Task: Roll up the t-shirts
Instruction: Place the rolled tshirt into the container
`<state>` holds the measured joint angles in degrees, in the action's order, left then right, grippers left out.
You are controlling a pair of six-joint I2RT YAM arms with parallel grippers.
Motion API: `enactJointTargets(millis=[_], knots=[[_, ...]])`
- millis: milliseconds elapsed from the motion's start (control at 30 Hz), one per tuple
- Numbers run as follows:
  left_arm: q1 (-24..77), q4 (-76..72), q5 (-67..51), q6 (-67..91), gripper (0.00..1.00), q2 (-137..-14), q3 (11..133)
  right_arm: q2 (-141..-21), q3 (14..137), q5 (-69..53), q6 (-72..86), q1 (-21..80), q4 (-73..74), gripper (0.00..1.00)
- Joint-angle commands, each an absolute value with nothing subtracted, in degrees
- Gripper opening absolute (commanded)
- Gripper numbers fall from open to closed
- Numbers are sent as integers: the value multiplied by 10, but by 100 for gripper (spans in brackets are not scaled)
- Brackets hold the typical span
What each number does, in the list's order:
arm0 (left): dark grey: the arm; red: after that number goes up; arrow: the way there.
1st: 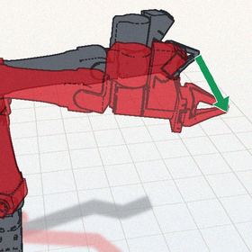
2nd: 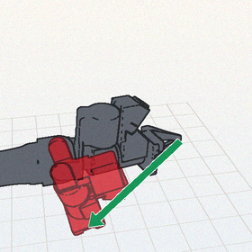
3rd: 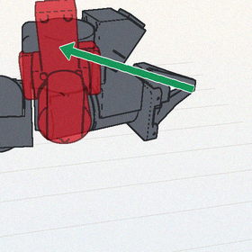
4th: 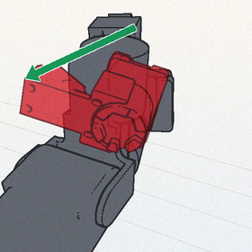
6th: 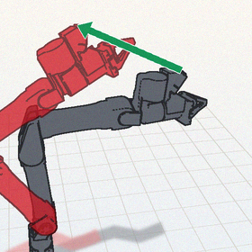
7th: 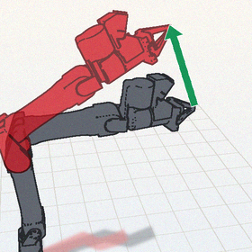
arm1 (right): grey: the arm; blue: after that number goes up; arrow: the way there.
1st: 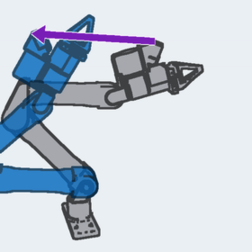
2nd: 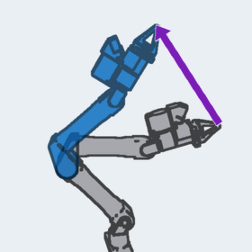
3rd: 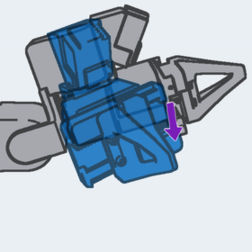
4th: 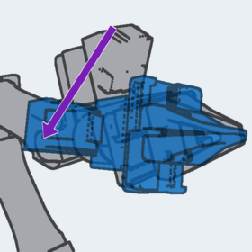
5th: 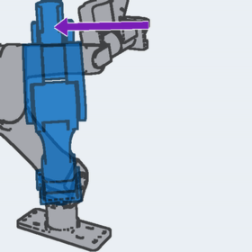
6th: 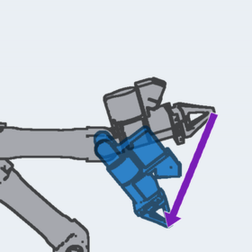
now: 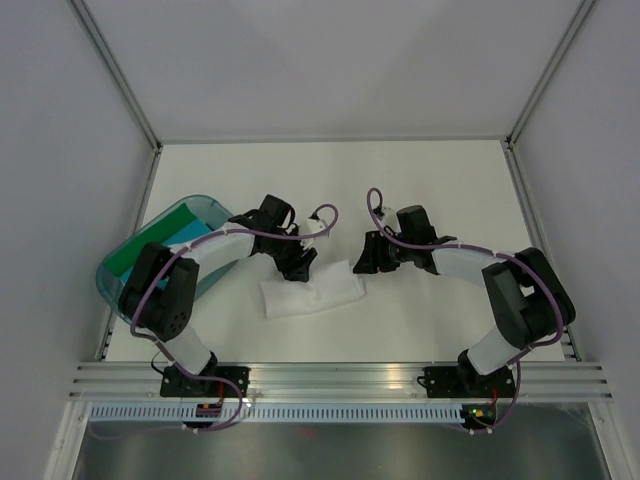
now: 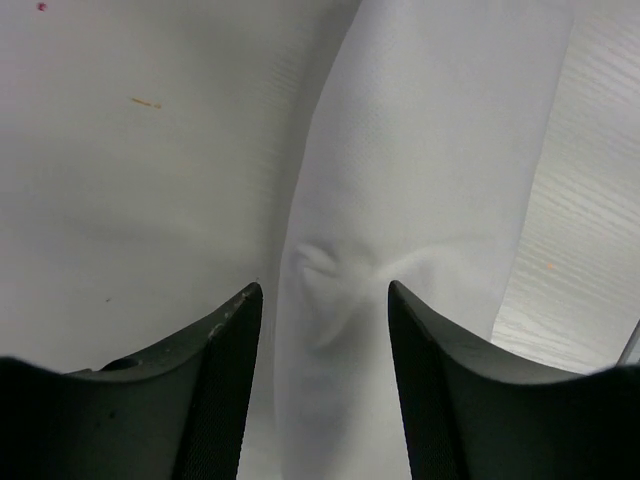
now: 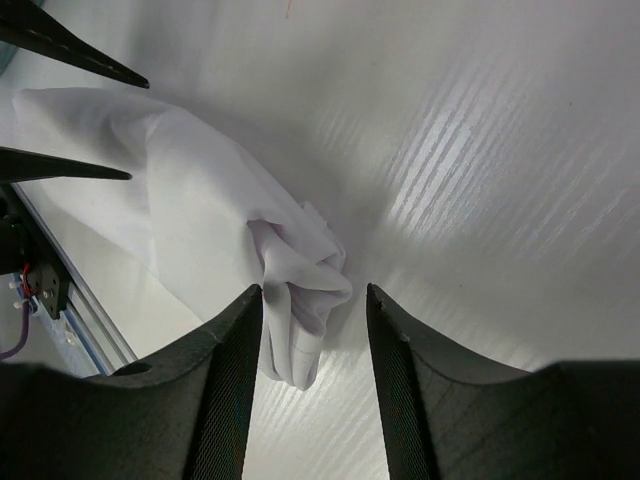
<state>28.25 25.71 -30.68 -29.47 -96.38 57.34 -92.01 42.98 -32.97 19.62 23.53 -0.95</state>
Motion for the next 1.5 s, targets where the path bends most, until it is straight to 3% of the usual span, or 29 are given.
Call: enactJointTargets(millis=[0,333,600,733,867,900,1033,1133,1467], knots=[[268,294,-332,-310,59,-905,613,-892,444,-348,152,236,-39,52],[151,403,-311,-321,64,-845,554,-885,435,-359,133,254,-98,57],[95,403,-364,-323,57,-847,510,-980,457,-387,154,272,-146,55],[92,403,-364,-327,47,-870,512,-994,441,-387,191,272,-191,40],[92,409,-391,-331,24,-886,506,-996,432,-391,242,273,-237,17],[92,408,-393,-332,3,-889,505,-995,426,-392,249,273,-244,14],[75,387,-367,-314,2,-904,511,-1021,442,-354,293,264,-210,0],[43,374,-360,-289,2,-918,525,-1048,470,-321,300,251,-139,0],[36,373,-316,-283,2,-955,517,-1072,459,-297,365,251,-177,0]])
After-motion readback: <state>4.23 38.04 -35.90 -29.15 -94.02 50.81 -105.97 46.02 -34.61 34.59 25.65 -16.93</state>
